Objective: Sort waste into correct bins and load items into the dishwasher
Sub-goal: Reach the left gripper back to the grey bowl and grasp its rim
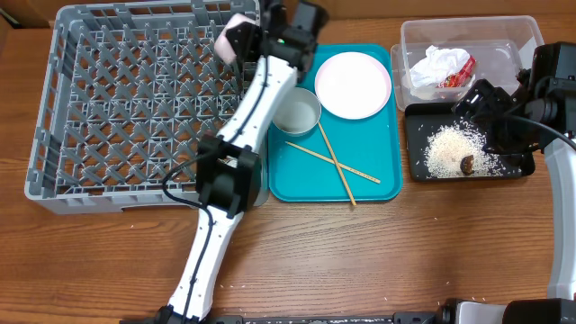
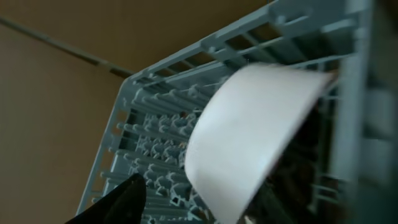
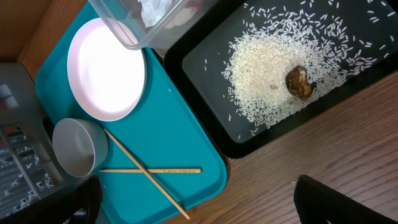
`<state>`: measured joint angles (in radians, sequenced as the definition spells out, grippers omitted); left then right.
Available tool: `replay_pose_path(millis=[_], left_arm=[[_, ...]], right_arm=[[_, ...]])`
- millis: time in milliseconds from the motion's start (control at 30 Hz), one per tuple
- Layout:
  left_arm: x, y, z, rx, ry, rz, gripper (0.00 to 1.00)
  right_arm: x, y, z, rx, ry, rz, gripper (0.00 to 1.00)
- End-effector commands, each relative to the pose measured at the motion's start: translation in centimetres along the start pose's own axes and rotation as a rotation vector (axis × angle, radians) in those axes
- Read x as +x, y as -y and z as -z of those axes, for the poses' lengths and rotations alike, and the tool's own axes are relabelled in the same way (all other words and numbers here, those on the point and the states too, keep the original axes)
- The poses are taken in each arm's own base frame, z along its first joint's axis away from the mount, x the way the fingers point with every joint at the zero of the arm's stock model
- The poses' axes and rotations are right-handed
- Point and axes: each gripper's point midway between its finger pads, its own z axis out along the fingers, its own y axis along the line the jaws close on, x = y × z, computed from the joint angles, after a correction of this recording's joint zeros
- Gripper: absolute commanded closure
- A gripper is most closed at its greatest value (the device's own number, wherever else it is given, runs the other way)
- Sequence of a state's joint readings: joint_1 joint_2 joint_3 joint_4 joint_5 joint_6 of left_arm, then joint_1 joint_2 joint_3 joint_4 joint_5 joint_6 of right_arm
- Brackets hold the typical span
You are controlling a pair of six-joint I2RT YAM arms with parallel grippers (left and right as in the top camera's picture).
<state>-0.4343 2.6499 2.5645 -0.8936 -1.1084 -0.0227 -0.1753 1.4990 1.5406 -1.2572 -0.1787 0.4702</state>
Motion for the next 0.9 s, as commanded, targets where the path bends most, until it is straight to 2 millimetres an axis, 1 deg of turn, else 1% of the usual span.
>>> replay_pose_path(millis=[0,33,100,200,233,300,400,500,567,633,667,800,833,867], left_arm=[[0.5,3.3,0.8,0.147,-0.008,-0.022,0.38],[0.9,4.4,1.0,0.226,-0.023,-0.019,0.33],[1.1,5.1,1.4,0.301,-0.043,-0.004,0.29],[0.6,5.6,2.7,0.437,-0.061,0.035,0.21],[0.2,5.7,3.4,0.500,-0.064,0.056,0.21],[-0.9,6.0,5.7,0.669,-0.062,0.081,0.21],[-1.5,5.3,9.8,0.883,-0.075,0.087,0.22],[-0.9,4.6,12.9,1.022,-0.104,0.047,0.20],[0.2,4.6,14.1,1.084,-0.117,-0.024,0.20],[1.6,5.0,14.8,1.136,-0.131,-0.119,0.19],[2.3,5.2,14.8,1.145,-0.140,-0.161,0.19],[4.4,6.4,14.1,1.160,-0.128,-0.324,0.18],[4.7,6.7,13.9,1.164,-0.118,-0.362,0.18],[5.1,7.1,13.6,1.168,-0.104,-0.412,0.21]], right_arm=[[-0.5,-0.2,0.5,-0.006,0.023,0.009,0.00],[-0.5,-0.2,0.5,-0.006,0.023,0.008,0.00],[-0.5,-0.2,0.5,-0.006,0.023,0.009,0.00],[-0.5,-0.2,0.5,-0.005,0.022,0.009,0.00],[-0.5,-0.2,0.5,-0.006,0.023,0.009,0.00],[-0.5,-0.2,0.5,-0.006,0.023,0.009,0.00],[-0.5,-0.2,0.5,-0.006,0.023,0.009,0.00],[-0.5,-0.2,0.5,-0.006,0.023,0.009,0.00],[-0.5,-0.2,0.5,-0.006,0.023,0.009,0.00],[-0.5,-0.2,0.5,-0.005,0.022,0.008,0.00],[-0.5,-0.2,0.5,-0.006,0.023,0.008,0.00],[-0.5,-0.2,0.5,-0.006,0.023,0.008,0.00],[-0.5,-0.2,0.5,-0.006,0.023,0.009,0.00],[-0.5,-0.2,0.5,-0.006,0.023,0.009,0.00]])
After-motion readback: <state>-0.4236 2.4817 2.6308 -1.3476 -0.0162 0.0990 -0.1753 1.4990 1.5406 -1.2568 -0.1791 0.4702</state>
